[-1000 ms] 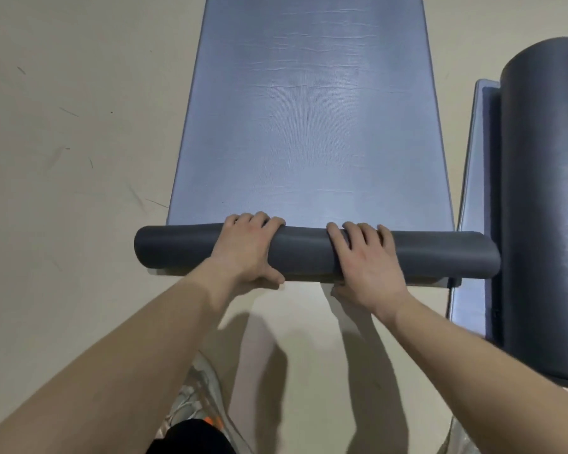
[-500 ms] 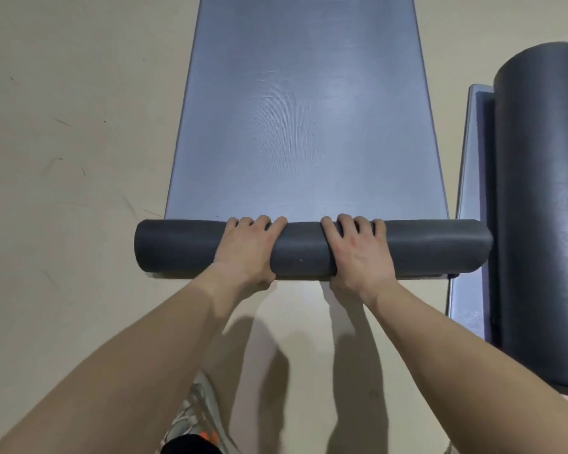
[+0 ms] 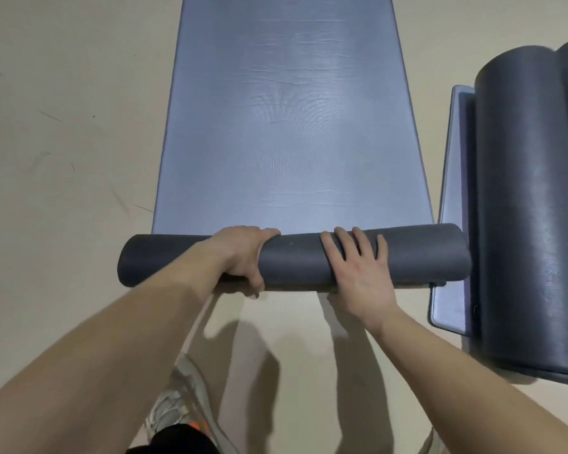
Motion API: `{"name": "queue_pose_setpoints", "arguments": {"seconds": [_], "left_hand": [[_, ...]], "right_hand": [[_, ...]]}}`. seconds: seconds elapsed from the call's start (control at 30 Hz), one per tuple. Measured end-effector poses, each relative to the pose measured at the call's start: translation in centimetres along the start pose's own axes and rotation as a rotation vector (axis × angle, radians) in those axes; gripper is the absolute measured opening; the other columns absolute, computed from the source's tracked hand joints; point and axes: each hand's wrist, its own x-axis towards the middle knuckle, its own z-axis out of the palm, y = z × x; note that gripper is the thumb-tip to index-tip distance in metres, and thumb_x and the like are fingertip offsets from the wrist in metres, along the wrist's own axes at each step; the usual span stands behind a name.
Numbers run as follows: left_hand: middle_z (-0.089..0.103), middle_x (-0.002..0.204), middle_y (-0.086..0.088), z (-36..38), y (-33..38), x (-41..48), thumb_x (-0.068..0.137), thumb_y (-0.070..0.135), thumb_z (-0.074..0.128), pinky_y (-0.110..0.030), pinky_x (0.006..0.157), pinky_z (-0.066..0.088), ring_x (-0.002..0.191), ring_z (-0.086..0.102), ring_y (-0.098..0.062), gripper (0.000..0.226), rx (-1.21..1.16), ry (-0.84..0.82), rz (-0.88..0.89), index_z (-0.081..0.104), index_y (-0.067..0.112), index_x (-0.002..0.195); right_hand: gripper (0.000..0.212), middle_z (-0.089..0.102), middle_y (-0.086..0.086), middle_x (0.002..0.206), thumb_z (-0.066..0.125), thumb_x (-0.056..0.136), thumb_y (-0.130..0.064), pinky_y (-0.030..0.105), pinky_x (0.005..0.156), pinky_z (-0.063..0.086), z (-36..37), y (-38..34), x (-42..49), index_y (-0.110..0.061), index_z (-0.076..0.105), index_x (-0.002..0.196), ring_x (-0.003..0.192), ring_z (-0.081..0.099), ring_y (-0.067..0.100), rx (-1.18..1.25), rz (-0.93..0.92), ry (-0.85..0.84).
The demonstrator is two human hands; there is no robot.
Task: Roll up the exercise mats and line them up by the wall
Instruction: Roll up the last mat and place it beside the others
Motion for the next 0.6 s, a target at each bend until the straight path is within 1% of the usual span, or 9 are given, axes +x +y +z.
{"name": "queue_pose_setpoints", "arguments": {"seconds": [0.07,0.17,0.23,0.3,0.33,0.37,0.43,0.53,0.6], "left_hand": [[0.057,0.126,0.008,-0.1,0.3,0.0,0.053,0.058,0.09,-0.039,0.089,0.045,0.111,0.058,-0.022,0.112,0.063,0.057,-0.042,0.033,0.037,0.147],[0.046,0.147,0.002,3.4,1.3,-1.0,0.056,0.075,0.077,-0.045,0.114,0.031,0.131,0.048,-0.028,0.119,0.199,0.44,-0.173,0.026,0.03,0.154],[0.05,0.143,0.002,4.7,1.5,-1.1,0.057,0.078,0.074,-0.044,0.113,0.03,0.129,0.048,-0.027,0.111,0.212,0.557,-0.196,0.033,0.029,0.148],[0.057,0.135,0.006,3.7,0.8,-0.1,0.056,0.08,0.071,-0.041,0.107,0.035,0.119,0.054,-0.025,0.105,0.202,0.557,-0.165,0.04,0.033,0.144],[0.059,0.131,0.007,2.9,0.4,0.4,0.054,0.08,0.071,-0.04,0.104,0.038,0.114,0.057,-0.024,0.105,0.185,0.529,-0.142,0.042,0.034,0.143],[0.061,0.127,0.008,2.1,0.0,0.6,0.052,0.081,0.071,-0.039,0.099,0.041,0.108,0.059,-0.023,0.105,0.172,0.491,-0.123,0.043,0.035,0.143],[0.062,0.118,0.009,0.6,-0.4,1.3,0.049,0.082,0.073,-0.038,0.089,0.046,0.101,0.06,-0.022,0.107,0.145,0.413,-0.098,0.045,0.037,0.141],[0.064,0.116,0.009,-2.5,-0.9,2.2,0.049,0.083,0.078,-0.038,0.082,0.049,0.102,0.061,-0.021,0.108,0.047,0.232,-0.127,0.045,0.037,0.142],[0.063,0.117,0.007,-2.6,-0.2,1.7,0.052,0.083,0.077,-0.038,0.085,0.047,0.102,0.06,-0.021,0.108,0.051,0.201,-0.148,0.044,0.036,0.143]], "right_hand": [[0.099,0.05,0.009,0.141,0.085,0.059,-0.035,0.063,0.109,0.028,0.1,0.4,1.1,-0.022,0.041,0.147,0.131,0.046,0.037,0.032,0.016,0.016],[0.098,0.051,-0.003,0.133,0.077,0.054,-0.057,0.054,0.11,0.029,-1.0,1.5,4.4,-0.033,0.038,0.14,0.122,0.049,0.027,0.082,0.005,-0.087],[0.104,0.05,-0.005,0.134,0.074,0.051,-0.067,0.053,0.114,0.027,-1.8,2.1,5.7,-0.037,0.035,0.143,0.124,0.05,0.025,0.126,-0.021,-0.182],[0.116,0.05,-0.001,0.138,0.078,0.051,-0.069,0.058,0.118,0.021,-1.8,2.3,5.9,-0.033,0.03,0.15,0.129,0.049,0.028,0.116,-0.007,-0.191],[0.12,0.051,0.004,0.138,0.081,0.051,-0.066,0.061,0.118,0.021,-1.4,2.3,5.6,-0.029,0.029,0.152,0.129,0.05,0.03,0.067,-0.009,-0.131],[0.12,0.052,0.007,0.136,0.085,0.052,-0.063,0.063,0.114,0.026,-0.8,2.0,5.1,-0.024,0.031,0.152,0.126,0.051,0.033,0.015,-0.026,-0.044],[0.108,0.058,0.007,0.125,0.088,0.052,-0.057,0.055,0.101,0.039,-0.2,2.0,4.8,-0.021,0.042,0.143,0.111,0.058,0.033,-0.038,-0.05,0.08],[0.081,0.059,0.001,0.109,0.078,0.06,-0.061,0.043,0.085,0.042,-2.4,2.6,7.2,-0.028,0.046,0.126,0.091,0.061,0.029,-0.041,-0.046,-0.055],[0.075,0.057,-0.002,0.104,0.074,0.062,-0.064,0.038,0.077,0.043,-3.6,2.7,7.7,-0.03,0.045,0.122,0.087,0.06,0.027,-0.033,-0.04,-0.176]]}}
